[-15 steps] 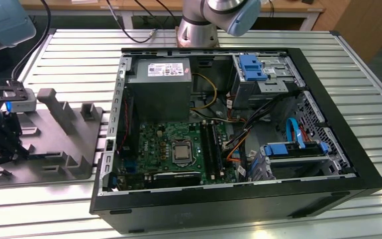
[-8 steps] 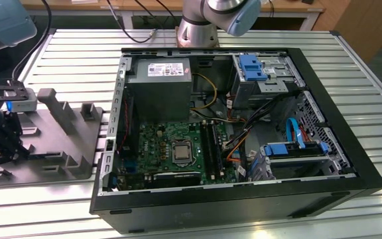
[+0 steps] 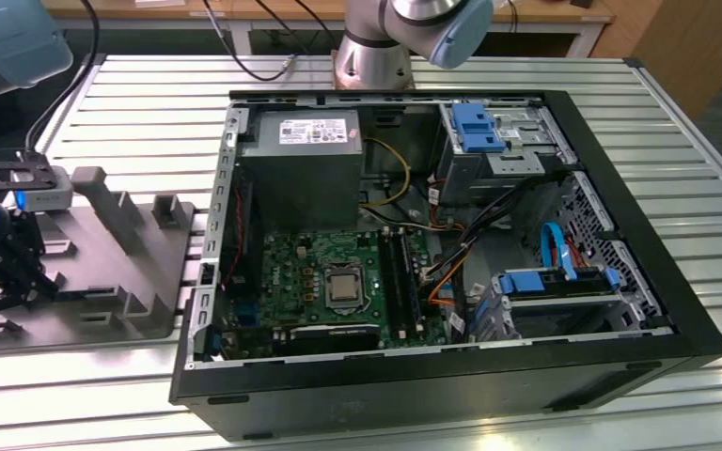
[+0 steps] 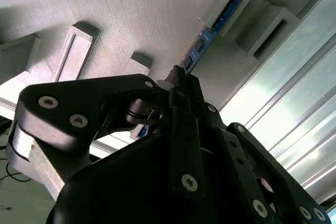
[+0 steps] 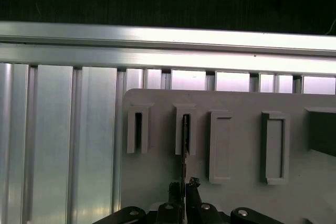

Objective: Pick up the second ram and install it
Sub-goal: 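Pick up the second ram and move it above second insertion slot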

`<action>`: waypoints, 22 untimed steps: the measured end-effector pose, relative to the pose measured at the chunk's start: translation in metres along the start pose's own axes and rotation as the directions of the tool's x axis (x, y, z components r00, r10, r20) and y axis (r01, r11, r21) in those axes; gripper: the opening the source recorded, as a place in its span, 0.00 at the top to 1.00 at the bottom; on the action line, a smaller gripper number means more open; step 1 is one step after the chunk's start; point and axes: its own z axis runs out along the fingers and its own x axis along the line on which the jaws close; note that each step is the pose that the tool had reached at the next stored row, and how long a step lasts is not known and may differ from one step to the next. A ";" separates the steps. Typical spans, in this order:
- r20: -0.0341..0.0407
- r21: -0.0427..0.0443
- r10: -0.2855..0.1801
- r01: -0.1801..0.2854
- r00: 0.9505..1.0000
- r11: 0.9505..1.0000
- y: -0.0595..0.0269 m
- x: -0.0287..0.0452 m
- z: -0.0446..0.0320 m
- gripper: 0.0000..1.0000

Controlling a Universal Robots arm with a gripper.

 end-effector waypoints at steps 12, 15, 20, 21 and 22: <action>0.000 0.000 0.000 0.000 1.000 1.000 -0.0015 0.0000 0.0000 0.81; 0.000 0.000 0.000 0.000 1.000 1.000 -0.0015 0.0000 -0.0001 0.81; 0.000 0.000 0.000 0.000 1.000 1.000 -0.0015 0.0000 -0.0003 0.89; 0.000 0.000 0.000 0.000 1.000 1.000 -0.0015 0.0000 -0.0003 0.89; 0.000 0.000 0.000 0.000 1.000 1.000 -0.0015 0.0000 -0.0003 0.89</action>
